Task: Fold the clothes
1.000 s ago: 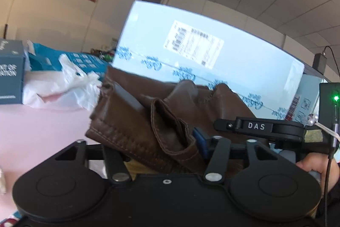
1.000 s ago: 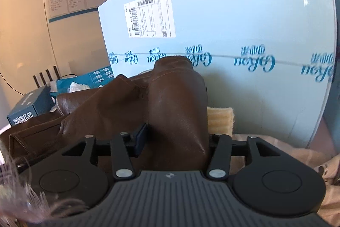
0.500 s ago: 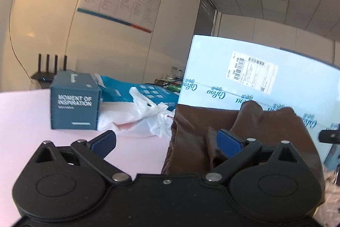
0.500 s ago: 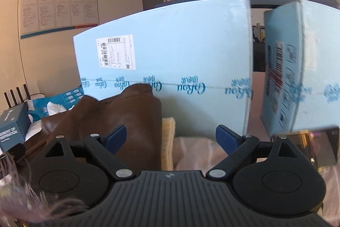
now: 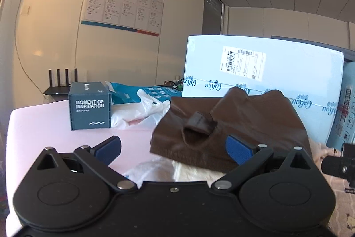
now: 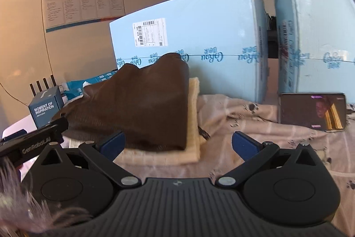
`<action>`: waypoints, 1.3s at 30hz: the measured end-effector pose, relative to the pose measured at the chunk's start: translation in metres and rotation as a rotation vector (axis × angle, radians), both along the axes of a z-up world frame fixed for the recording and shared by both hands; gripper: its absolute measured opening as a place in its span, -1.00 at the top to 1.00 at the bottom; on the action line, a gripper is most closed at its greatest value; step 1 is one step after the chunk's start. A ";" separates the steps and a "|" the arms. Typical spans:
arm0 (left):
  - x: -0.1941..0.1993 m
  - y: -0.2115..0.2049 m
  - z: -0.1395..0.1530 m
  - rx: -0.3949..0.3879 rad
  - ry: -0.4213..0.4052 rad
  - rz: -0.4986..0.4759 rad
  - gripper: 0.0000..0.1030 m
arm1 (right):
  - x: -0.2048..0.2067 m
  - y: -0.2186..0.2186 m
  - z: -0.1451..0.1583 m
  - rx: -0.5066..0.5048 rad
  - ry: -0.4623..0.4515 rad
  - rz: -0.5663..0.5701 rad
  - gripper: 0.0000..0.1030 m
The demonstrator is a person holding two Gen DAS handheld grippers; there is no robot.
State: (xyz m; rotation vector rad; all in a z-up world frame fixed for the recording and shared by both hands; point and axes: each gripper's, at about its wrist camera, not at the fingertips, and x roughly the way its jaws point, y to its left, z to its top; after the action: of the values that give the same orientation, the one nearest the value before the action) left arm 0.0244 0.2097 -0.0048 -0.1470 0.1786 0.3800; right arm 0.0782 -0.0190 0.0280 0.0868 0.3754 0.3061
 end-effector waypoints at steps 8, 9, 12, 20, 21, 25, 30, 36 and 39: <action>-0.012 -0.028 -0.006 0.062 0.022 0.041 -1.00 | -0.019 -0.012 -0.016 -0.038 -0.020 -0.001 -1.00; -0.014 -0.030 -0.005 0.066 0.026 0.041 -1.00 | -0.020 -0.015 -0.016 -0.037 -0.024 -0.001 -1.00; -0.021 -0.038 -0.006 0.082 0.037 0.056 -1.00 | -0.023 -0.024 -0.016 -0.032 -0.069 -0.033 -1.00; -0.038 -0.055 -0.007 0.118 0.059 0.064 -1.00 | -0.021 -0.033 -0.017 -0.021 -0.058 -0.056 -1.00; -0.039 -0.057 -0.006 0.123 0.059 0.070 -1.00 | -0.021 -0.034 -0.018 -0.019 -0.055 -0.056 -1.00; -0.047 -0.060 -0.007 0.143 0.049 0.107 -1.00 | -0.023 -0.034 -0.018 -0.016 -0.055 -0.054 -1.00; -0.056 -0.065 -0.010 0.175 0.035 0.135 -1.00 | -0.025 -0.030 -0.018 -0.031 -0.060 -0.046 -1.00; -0.058 -0.065 -0.009 0.174 0.029 0.130 -1.00 | -0.026 -0.029 -0.018 -0.043 -0.071 -0.051 -1.00; -0.058 -0.066 -0.010 0.172 0.030 0.129 -1.00 | -0.026 -0.028 -0.020 -0.058 -0.074 -0.049 -1.00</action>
State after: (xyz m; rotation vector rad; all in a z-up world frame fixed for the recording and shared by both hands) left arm -0.0338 0.1440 -0.0149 0.0167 0.1653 0.5244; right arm 0.0518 -0.0465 0.0085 0.0278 0.3077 0.2487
